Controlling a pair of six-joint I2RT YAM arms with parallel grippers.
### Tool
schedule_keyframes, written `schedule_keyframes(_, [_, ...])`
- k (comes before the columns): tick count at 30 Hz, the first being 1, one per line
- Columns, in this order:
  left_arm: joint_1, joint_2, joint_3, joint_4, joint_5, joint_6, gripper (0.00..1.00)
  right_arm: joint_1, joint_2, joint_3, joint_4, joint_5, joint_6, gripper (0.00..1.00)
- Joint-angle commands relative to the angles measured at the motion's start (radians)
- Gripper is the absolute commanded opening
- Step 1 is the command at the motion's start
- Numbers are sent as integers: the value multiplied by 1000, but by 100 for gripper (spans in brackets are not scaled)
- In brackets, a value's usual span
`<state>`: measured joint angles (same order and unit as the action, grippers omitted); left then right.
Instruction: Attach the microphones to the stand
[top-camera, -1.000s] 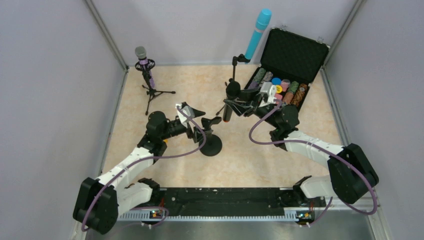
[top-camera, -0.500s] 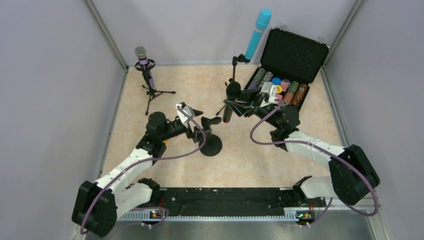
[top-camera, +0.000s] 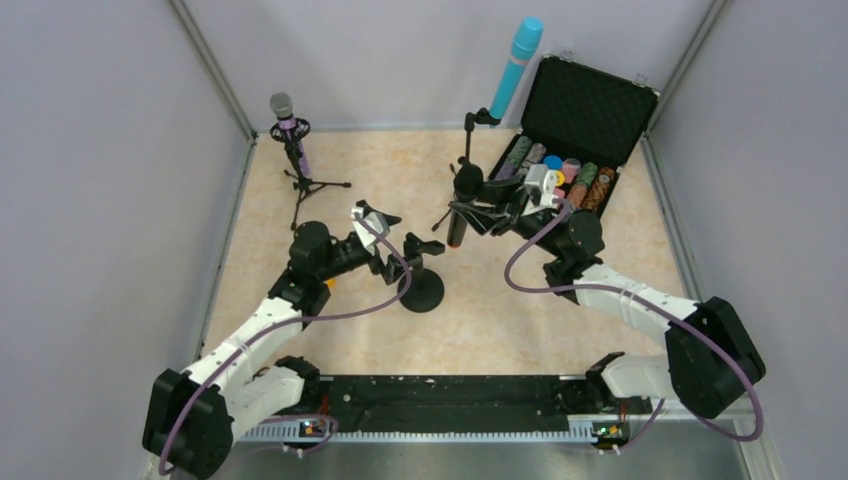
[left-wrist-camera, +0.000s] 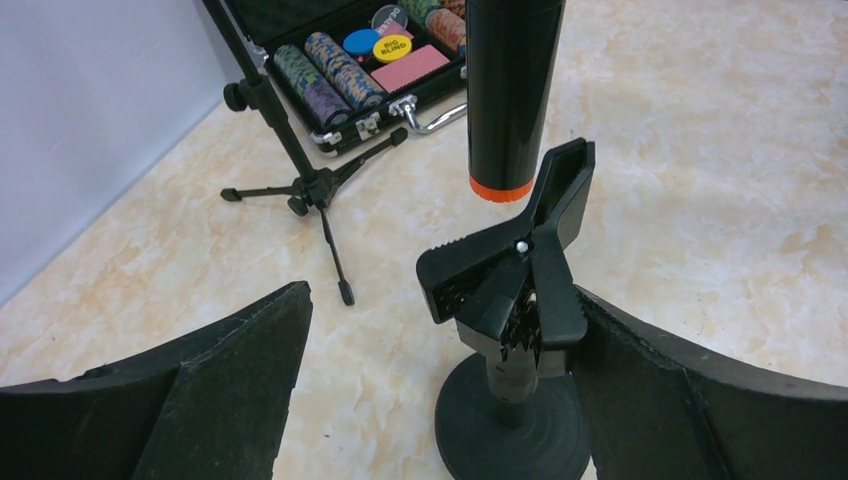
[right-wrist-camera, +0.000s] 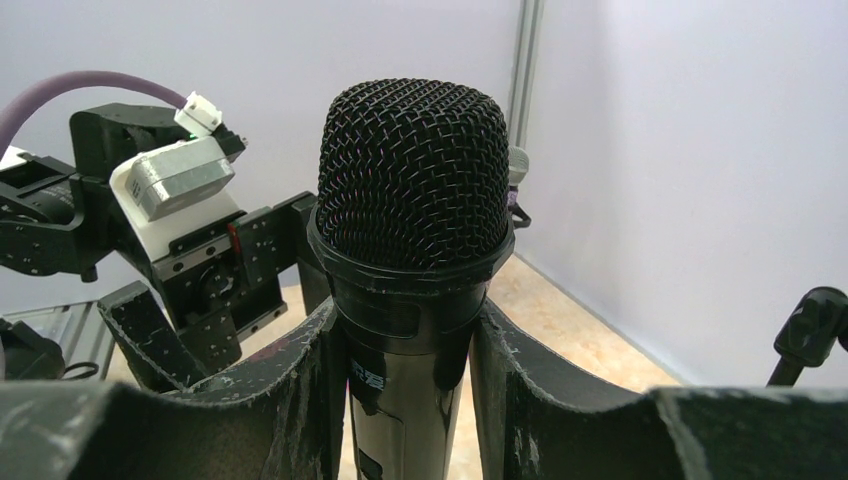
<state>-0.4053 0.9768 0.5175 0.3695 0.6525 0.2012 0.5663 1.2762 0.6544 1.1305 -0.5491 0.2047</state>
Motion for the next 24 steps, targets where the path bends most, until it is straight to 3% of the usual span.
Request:
schedule_keyframes(1, [8,-26,82,-41,64,85,99,-5,-55,-3,36,-19,-7,0])
schedule_keyframes(8, [13,8,134,-79,120,87,99,-4,-85,-15,14,-26,8,0])
schedule_keyframes(19, [13,-21,126,-32,167,49,99,73,-190,13,-188,-160,-73,0])
schedule_keyframes(24, [13,-26,129,-25,205,48,99,101,-171,24,-159,-140,-84,0])
